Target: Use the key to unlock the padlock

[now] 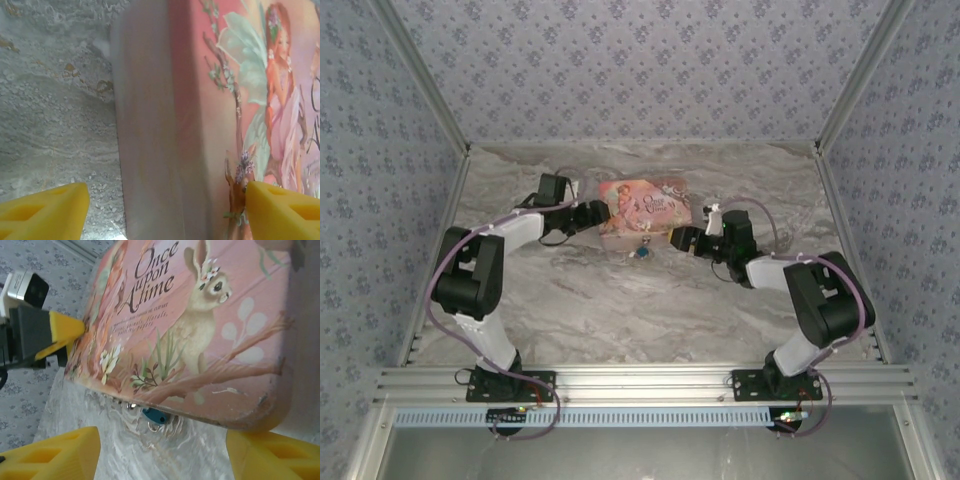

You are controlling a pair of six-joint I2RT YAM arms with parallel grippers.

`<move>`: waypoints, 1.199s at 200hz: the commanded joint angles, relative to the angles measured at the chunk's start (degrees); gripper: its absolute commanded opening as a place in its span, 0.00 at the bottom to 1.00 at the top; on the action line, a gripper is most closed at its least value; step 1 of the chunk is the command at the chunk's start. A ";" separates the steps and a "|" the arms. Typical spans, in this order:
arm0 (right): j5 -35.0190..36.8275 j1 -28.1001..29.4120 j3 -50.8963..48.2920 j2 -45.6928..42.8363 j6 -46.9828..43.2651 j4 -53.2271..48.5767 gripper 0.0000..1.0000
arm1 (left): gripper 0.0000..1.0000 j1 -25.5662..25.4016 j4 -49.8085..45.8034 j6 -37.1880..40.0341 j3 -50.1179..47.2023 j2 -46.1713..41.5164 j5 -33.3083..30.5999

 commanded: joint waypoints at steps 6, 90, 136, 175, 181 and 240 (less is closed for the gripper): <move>-4.81 -2.48 4.63 5.47 -3.92 4.24 0.69 | 0.79 -0.95 -0.76 -0.32 -6.11 -3.42 -2.48; -8.69 -4.10 -7.15 3.60 -5.24 23.29 0.67 | 0.79 -4.05 3.45 -6.90 -19.28 -15.26 -8.05; -9.92 0.93 -8.65 5.14 -6.04 25.71 0.67 | 0.79 -4.62 4.88 -9.20 -22.03 -18.27 -9.23; -9.17 4.55 -4.60 10.82 -3.90 28.38 0.65 | 0.79 -4.83 4.78 -9.62 -22.65 -18.98 -9.68; -9.17 5.09 -4.07 11.46 -3.72 28.56 0.64 | 0.79 -4.85 4.93 -9.72 -22.70 -19.02 -9.68; -8.99 7.79 -0.24 16.95 -2.33 30.09 0.64 | 0.79 -5.17 5.70 -10.72 -22.93 -18.78 -9.97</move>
